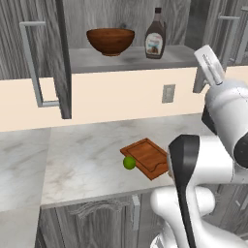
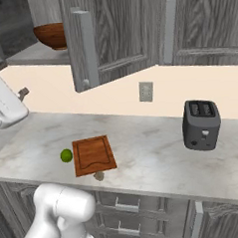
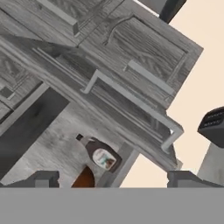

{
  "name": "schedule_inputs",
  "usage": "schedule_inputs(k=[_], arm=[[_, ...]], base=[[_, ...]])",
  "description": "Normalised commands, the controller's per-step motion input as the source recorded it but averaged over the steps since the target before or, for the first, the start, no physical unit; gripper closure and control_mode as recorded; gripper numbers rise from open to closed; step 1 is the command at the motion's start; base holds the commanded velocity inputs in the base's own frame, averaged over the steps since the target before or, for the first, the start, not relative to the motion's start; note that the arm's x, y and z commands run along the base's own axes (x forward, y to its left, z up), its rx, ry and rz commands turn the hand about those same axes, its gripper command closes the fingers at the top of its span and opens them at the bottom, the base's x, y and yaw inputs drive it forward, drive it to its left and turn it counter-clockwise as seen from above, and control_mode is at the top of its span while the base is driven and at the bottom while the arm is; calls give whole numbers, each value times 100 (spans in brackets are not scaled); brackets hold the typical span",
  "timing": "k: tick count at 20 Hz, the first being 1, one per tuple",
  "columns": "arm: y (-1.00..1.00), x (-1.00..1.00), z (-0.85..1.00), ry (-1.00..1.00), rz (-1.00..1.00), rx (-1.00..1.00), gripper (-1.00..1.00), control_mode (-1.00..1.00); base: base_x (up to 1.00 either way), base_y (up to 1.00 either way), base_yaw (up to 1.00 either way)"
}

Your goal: Open the cabinet. Place the bowl and condiment on the counter. Then place the lime and garlic on the cutting board.

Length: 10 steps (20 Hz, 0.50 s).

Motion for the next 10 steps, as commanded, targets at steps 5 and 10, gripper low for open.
schedule_inputs(k=[5,10], arm=[[16,52,0,-4,-20,3,-100,-100],[8,48,0,-18,-21,11,-100,-100]], base=[[0,0,0],[0,0,0]])
